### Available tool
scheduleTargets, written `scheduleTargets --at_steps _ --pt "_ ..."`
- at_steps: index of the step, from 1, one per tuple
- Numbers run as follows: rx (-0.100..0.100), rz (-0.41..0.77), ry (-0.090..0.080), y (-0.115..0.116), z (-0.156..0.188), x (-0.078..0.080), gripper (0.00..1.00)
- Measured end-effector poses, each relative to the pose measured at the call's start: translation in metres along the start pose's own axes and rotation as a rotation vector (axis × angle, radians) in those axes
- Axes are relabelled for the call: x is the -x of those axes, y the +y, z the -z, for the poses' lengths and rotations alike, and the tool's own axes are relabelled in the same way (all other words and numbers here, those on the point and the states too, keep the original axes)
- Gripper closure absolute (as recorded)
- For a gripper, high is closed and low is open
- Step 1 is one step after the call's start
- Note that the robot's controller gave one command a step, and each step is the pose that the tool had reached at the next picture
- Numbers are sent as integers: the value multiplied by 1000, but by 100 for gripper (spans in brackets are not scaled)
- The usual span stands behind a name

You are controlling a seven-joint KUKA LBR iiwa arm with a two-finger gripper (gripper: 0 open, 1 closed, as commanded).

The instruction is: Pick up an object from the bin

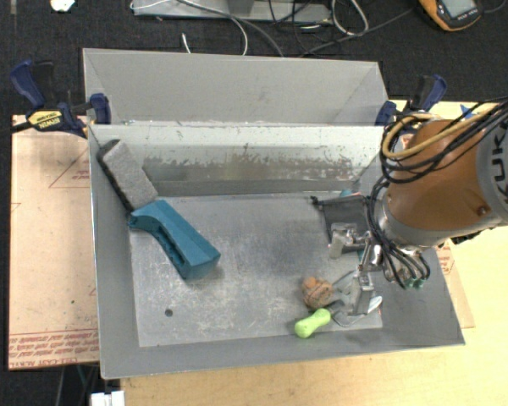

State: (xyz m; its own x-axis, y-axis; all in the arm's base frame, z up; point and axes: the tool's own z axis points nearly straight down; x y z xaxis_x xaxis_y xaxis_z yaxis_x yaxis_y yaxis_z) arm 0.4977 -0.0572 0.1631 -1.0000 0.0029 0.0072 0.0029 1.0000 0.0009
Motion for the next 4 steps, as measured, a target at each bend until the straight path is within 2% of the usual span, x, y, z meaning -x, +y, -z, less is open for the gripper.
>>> scheduleTargets --at_steps 1,2,3,4 --pt "-1 2 -7 0 4 2 0" --pt "-2 90 -15 -2 -19 0 0" --pt "-4 325 -28 23 -87 -9 0" --pt "-4 398 -24 7 -90 -2 100"
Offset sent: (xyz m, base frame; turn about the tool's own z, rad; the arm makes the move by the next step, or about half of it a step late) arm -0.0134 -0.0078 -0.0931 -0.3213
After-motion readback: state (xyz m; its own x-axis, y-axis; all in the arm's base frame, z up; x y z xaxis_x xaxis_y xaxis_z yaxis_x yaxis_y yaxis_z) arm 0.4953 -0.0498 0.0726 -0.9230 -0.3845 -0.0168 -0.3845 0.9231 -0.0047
